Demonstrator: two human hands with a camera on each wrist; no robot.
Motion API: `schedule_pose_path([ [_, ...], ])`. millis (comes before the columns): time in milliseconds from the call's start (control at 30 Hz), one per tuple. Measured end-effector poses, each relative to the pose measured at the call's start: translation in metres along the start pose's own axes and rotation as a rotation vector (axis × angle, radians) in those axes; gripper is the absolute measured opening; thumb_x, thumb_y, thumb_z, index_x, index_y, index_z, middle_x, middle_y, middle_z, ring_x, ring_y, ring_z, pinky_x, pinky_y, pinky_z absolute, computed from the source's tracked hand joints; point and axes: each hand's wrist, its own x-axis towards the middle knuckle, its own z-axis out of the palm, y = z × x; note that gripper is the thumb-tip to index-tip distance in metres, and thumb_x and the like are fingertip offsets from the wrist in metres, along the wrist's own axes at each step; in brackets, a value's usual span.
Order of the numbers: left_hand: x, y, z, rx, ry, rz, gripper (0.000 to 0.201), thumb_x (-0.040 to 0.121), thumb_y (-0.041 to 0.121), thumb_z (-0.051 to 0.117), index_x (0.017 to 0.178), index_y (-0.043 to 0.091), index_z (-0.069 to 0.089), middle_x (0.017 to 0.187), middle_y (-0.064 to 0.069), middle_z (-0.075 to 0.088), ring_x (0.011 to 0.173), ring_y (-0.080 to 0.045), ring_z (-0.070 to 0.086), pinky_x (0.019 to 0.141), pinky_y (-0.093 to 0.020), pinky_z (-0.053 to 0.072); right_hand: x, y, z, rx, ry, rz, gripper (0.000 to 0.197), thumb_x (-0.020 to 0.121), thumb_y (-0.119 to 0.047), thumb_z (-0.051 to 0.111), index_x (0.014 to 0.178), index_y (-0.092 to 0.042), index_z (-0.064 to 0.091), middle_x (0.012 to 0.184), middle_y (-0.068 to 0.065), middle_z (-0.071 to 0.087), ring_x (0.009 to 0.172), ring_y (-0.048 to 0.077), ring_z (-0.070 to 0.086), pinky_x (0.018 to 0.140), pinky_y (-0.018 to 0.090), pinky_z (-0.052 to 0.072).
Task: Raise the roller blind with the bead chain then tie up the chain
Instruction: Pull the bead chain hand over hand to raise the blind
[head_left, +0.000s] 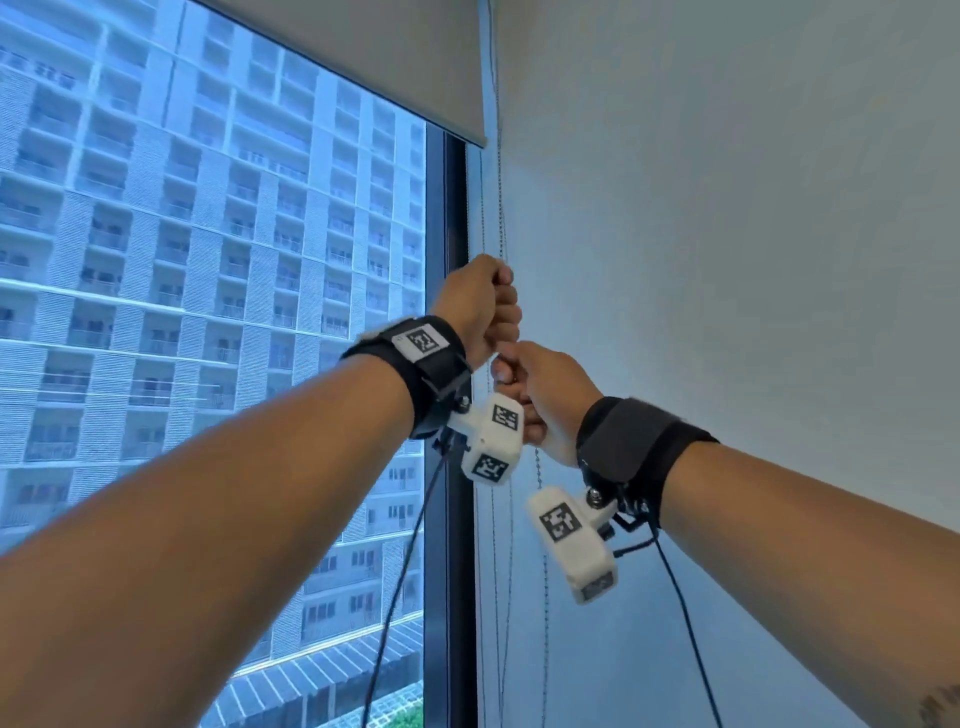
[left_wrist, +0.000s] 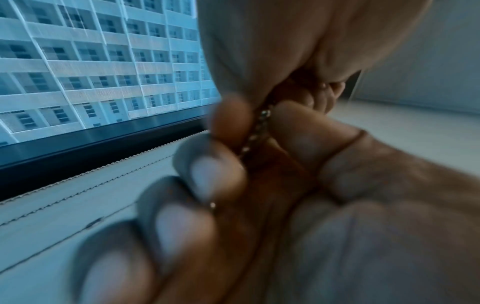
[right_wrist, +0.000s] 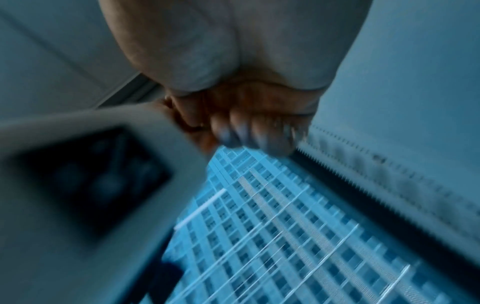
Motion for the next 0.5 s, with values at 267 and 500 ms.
schedule_pose_path([
  [267, -0.007, -0.027, 0.001, 0.003, 0.071, 0.021, 0.033, 0.092, 0.022, 0.036, 0.059, 0.024, 0.036, 0.051, 0.005, 0.026, 0.042, -0.013, 0.016, 0.043, -0.021, 0.013, 0.019, -0.036, -0.017, -0.178, 0.022, -0.028, 0.008, 0.082, -0.009, 0.047, 0.080, -0.012, 0.054, 0.073, 0.004, 0.058, 0.068, 0.020, 0.055, 0.072, 0.036, 0.052],
  [500, -0.016, -0.040, 0.007, -0.078, 0.056, 0.064, 0.034, 0.099, 0.028, 0.041, 0.066, 0.025, 0.045, 0.051, 0.009, 0.036, 0.042, -0.008, 0.030, 0.048, -0.024, 0.023, 0.048, -0.092, 0.004, -0.032, 0.207, -0.100, 0.024, 0.103, -0.025, 0.043, 0.097, -0.004, 0.051, 0.076, 0.014, 0.060, 0.054, 0.020, 0.047, 0.050, 0.028, 0.038],
])
